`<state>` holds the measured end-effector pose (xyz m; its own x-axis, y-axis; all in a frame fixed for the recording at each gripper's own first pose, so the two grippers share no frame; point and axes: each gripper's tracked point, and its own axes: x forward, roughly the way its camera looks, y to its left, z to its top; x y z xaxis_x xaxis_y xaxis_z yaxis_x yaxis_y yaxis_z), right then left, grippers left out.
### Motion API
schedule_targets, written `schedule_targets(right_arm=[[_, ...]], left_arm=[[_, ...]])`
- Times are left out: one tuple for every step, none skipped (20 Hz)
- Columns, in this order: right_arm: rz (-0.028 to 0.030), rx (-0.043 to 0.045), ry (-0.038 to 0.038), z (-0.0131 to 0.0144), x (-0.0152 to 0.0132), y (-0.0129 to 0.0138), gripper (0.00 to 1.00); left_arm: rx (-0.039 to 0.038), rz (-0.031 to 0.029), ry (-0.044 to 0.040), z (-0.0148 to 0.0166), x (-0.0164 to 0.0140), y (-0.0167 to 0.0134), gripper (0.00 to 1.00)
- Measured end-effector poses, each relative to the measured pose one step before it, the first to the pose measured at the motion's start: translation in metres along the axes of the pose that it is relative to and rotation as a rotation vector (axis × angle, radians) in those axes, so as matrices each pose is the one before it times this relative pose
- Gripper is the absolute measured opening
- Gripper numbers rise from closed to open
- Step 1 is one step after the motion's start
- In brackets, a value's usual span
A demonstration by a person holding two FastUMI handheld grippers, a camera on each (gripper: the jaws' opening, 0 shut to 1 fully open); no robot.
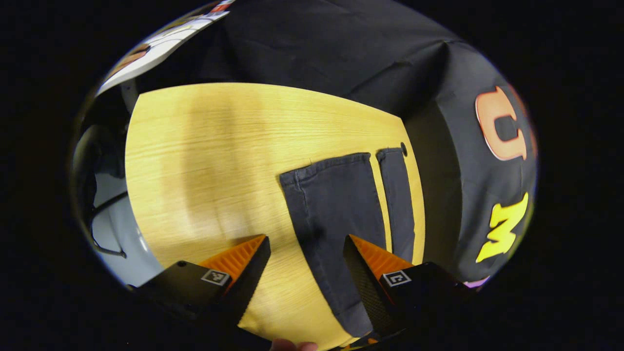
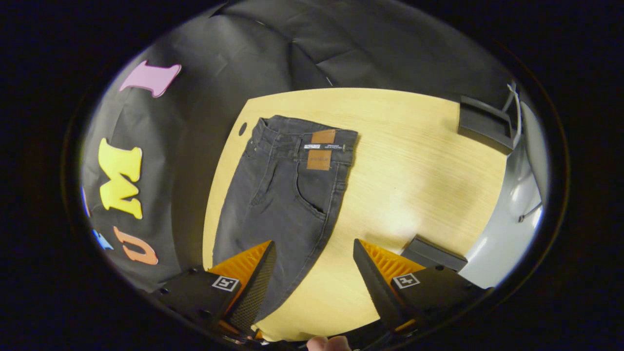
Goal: Grasp the waist and the cuffs of the jeans and fold them to make the two legs overlap; first hold the waist and fold one-third of the jeans toward the cuffs, then hold the cuffs and fold the remaining one-third in the same direction to finish folding.
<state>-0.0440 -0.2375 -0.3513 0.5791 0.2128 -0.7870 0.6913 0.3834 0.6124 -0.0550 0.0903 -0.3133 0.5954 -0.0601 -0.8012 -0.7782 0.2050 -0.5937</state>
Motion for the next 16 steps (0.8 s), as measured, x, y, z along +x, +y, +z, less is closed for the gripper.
schedule_targets(right_arm=[[-0.00201, 0.0242, -0.00183, 0.00321, 0.00139, -0.00166, 0.98], [-0.00592, 0.02241, -0.00238, 0.00455, 0.00166, -0.00326, 0.98], [-0.01104, 0.02204, -0.00549, 0.00192, -0.00016, 0.00076, 0.98], [-0.00895, 0.01951, -0.00365, 0.00336, -0.00032, 0.00065, 0.92], [0.00149, 0.01965, -0.00452, 0.00345, 0.00042, 0.00254, 0.92], [0.01053, 0.02208, -0.00292, 0.00485, 0.00105, 0.0049, 0.98], [0.00533, 0.01747, -0.00893, 0.00321, 0.00658, 0.00384, 0.96], [0.00004, 0.01219, -0.0049, 0.00291, 0.00484, 0.00329, 0.96], [0.00039, 0.00869, -0.00621, 0.0037, 0.00183, 0.00227, 0.96], [0.00155, 0.00692, -0.00479, 0.00456, 0.00452, 0.00478, 0.92], [0.0026, 0.00239, -0.00245, 0.00392, 0.00637, 0.00739, 0.95], [-0.00414, -0.00102, -0.00026, 0.00082, 0.00528, 0.00552, 0.95], [-0.00285, -0.00484, -0.00466, 0.00094, 0.00253, 0.00061, 0.92], [-0.00418, -0.00485, -0.00542, 0.0016, 0.00393, 0.00179, 0.92], [-0.00535, -0.0051, -0.0017, 0.0003, 0.00599, 0.00322, 0.92], [-0.00903, -0.00368, -0.00355, 0.00085, 0.00496, 0.00302, 0.92]], left_arm=[[-0.00963, -0.00515, -0.00227, 0.00468, 0.00318, -0.00238, 0.96], [-0.00385, -0.00297, -0.00376, 0.00408, 0.00604, -0.00521, 0.96], [-0.00275, -0.00599, -0.00285, 0.00368, 0.00359, -0.0048, 0.96], [-0.00134, -0.00549, -0.00417, 0.00174, 0.00445, -0.00484, 1.0], [-0.00185, -0.00613, -0.00273, 0.00187, 0.00426, -0.00515, 1.0], [0.00056, -0.00965, -0.00144, 0.00011, 0.002, -0.00377, 1.0], [0.00164, -0.01351, -0.00256, 0.00112, 0.00462, -0.00416, 1.0], [-0.0033, -0.01362, -0.00164, 0.00012, 0.00392, -0.0051, 1.0], [-0.00805, -0.01236, -0.00161, 0.00104, 0.00275, -0.00404, 0.96], [-0.01121, -0.00939, 0.00218, 0.00072, 0.00364, -0.00527, 0.95], [-0.00912, -0.00551, 0.00285, -0.00028, 0.00384, -0.00409, 0.95], [-0.00534, -0.00315, 0.00483, 0.00103, 0.00285, -0.00311, 0.95], [-0.00276, -0.00358, 0.00666, -0.00054, 0.00149, -0.00147, 0.94], [0.00135, -0.00224, 0.00144, 0.00141, 0.00212, -0.00268, 0.93], [0.00399, 0.00088, 0.00317, 0.00111, 0.00284, -0.00162, 0.93], [0.00495, 0.00026, 0.00137, -0.00057, 0.00365, -0.00354, 0.9]])
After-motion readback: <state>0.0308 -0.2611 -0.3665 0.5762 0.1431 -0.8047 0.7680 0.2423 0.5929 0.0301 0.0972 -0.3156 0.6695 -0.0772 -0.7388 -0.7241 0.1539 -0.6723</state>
